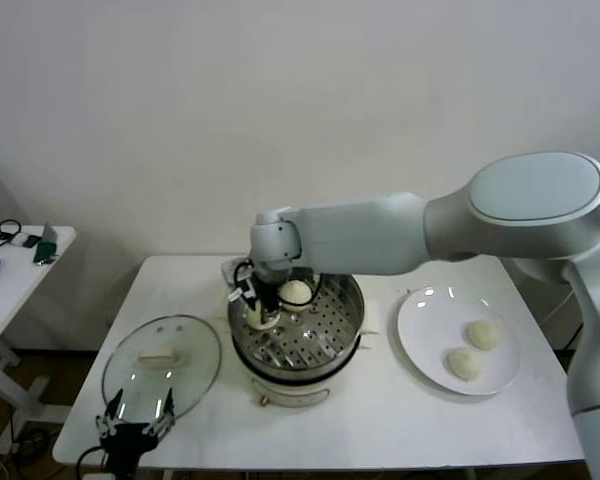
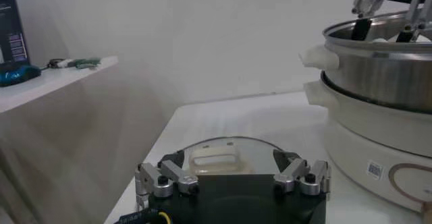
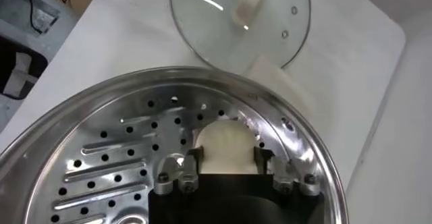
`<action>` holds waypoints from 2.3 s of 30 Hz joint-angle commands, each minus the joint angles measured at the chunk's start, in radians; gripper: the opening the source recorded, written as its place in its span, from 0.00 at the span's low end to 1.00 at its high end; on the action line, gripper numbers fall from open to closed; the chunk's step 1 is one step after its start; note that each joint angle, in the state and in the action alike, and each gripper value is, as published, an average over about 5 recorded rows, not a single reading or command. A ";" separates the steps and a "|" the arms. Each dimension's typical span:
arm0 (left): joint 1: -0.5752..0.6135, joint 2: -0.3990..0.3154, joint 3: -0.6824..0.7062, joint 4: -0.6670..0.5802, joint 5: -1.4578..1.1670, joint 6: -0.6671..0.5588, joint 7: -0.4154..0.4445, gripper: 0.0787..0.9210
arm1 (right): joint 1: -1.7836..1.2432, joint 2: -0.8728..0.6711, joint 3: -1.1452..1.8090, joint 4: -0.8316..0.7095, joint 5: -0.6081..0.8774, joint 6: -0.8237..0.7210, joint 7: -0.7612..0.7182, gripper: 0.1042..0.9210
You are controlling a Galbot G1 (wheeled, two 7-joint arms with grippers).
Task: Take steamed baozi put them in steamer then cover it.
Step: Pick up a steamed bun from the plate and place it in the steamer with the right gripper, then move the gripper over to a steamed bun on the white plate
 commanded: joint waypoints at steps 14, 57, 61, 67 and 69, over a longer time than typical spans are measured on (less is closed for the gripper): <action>-0.007 0.002 0.016 0.001 0.012 0.009 0.004 0.88 | 0.416 -0.519 -0.165 0.262 0.023 0.186 -0.304 0.88; 0.034 -0.018 0.003 -0.025 0.023 -0.002 0.001 0.88 | -0.388 -0.876 0.153 -0.023 -0.474 0.146 -0.154 0.88; 0.031 -0.021 0.003 -0.024 0.026 0.000 0.001 0.88 | -0.408 -0.862 0.167 -0.032 -0.474 0.145 -0.153 0.88; 0.028 -0.020 0.000 -0.021 0.026 0.002 0.001 0.88 | -0.409 -0.853 0.172 -0.037 -0.477 0.147 -0.162 0.78; 0.027 -0.021 0.000 -0.021 0.026 0.002 0.001 0.88 | -0.394 -0.854 0.167 -0.031 -0.476 0.150 -0.169 0.70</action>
